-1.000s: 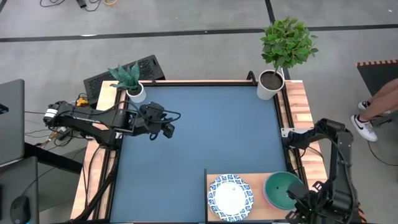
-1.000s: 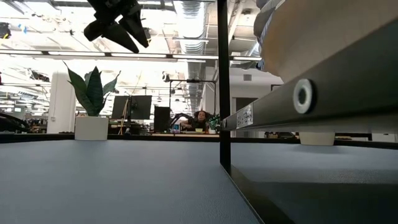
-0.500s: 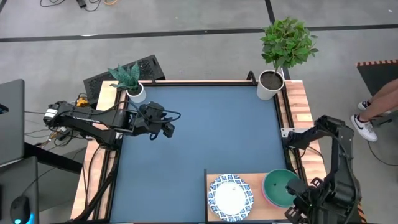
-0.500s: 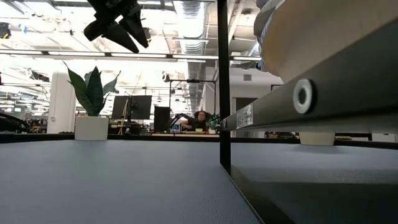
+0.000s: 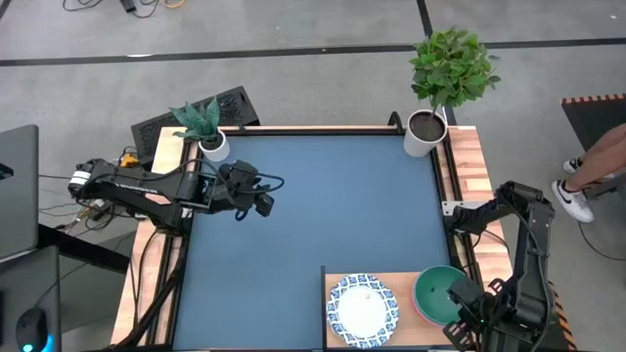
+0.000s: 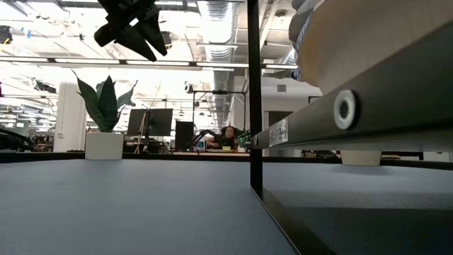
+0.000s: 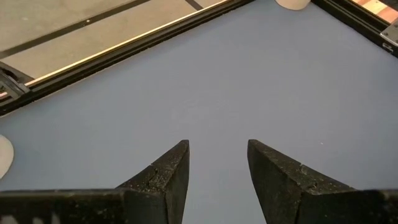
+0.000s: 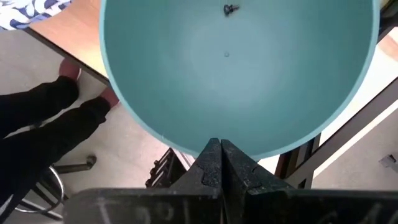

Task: Place and stack bowls onto a shelf
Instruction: Stack the green bowl on the blue bowl on the shelf

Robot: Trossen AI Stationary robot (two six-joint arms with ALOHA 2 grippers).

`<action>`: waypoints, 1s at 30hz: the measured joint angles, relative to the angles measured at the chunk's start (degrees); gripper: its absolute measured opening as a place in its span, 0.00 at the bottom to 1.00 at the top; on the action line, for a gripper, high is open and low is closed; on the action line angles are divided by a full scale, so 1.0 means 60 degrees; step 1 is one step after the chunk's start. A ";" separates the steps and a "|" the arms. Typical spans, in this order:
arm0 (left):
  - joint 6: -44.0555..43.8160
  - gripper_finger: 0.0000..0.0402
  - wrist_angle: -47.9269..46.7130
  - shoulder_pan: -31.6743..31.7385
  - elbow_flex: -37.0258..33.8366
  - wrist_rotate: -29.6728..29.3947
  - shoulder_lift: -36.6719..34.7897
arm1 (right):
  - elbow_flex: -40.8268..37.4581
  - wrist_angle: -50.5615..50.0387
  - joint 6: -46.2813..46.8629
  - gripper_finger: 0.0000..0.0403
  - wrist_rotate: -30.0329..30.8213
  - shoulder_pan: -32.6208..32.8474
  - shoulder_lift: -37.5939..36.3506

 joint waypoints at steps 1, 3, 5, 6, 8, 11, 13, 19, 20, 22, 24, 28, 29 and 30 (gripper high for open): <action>0.0000 0.37 0.0000 0.0000 0.0000 -0.0003 0.0000 | -0.0009 -0.0004 -0.0001 0.04 0.0000 0.0013 0.0000; 0.0049 0.37 0.0000 0.0001 0.0000 -0.0010 0.0000 | -0.0047 0.0000 0.0003 0.04 0.0000 0.0045 0.0017; 0.0131 0.37 0.0000 0.0002 0.0000 -0.0014 0.0000 | -0.0196 0.0004 0.0038 0.04 0.0000 0.0062 0.0056; 0.0163 0.37 0.0000 0.0000 0.0000 -0.0014 0.0000 | -0.0297 0.0019 0.0060 0.04 -0.0003 0.0064 0.0069; 0.0175 0.37 0.0003 0.0000 0.0000 -0.0018 0.0000 | -0.0516 0.0158 0.0057 0.04 -0.0011 0.0065 0.0069; 0.0175 0.37 0.0007 0.0002 0.0000 -0.0018 0.0000 | -0.0530 0.0123 0.0013 0.04 -0.0007 0.0061 0.0076; 0.0175 0.37 0.0009 0.0003 0.0000 -0.0022 0.0000 | -0.0530 -0.0011 -0.0004 0.05 -0.0004 0.0061 0.0073; 0.0178 0.37 0.0007 0.0003 0.0000 -0.0010 0.0000 | -0.0527 0.0004 -0.0102 0.05 -0.0085 0.0065 0.0076; 0.0178 0.37 0.0007 0.0000 0.0000 -0.0011 0.0000 | -0.0489 -0.0004 -0.0165 0.05 -0.0227 0.0062 0.0080; 0.0212 0.37 0.0007 0.0000 0.0000 -0.0011 0.0000 | -0.0383 0.0006 -0.0234 0.05 -0.0339 0.0087 0.0026; 0.0297 0.37 0.0007 0.0002 0.0000 -0.0008 0.0000 | -0.0319 0.0007 -0.0187 0.05 -0.0335 0.0091 -0.0114; 0.0310 0.37 0.0009 0.0003 0.0000 -0.0003 0.0000 | -0.0304 0.0003 -0.0180 0.05 -0.0335 0.0094 -0.0215; 0.0313 0.37 0.0008 0.0000 0.0000 -0.0003 0.0000 | -0.0309 0.0010 -0.0161 0.05 -0.0339 0.0094 -0.0200; 0.0316 0.37 0.0007 0.0001 0.0000 -0.0003 0.0000 | -0.0332 0.0013 -0.0125 0.05 -0.0339 0.0094 -0.0193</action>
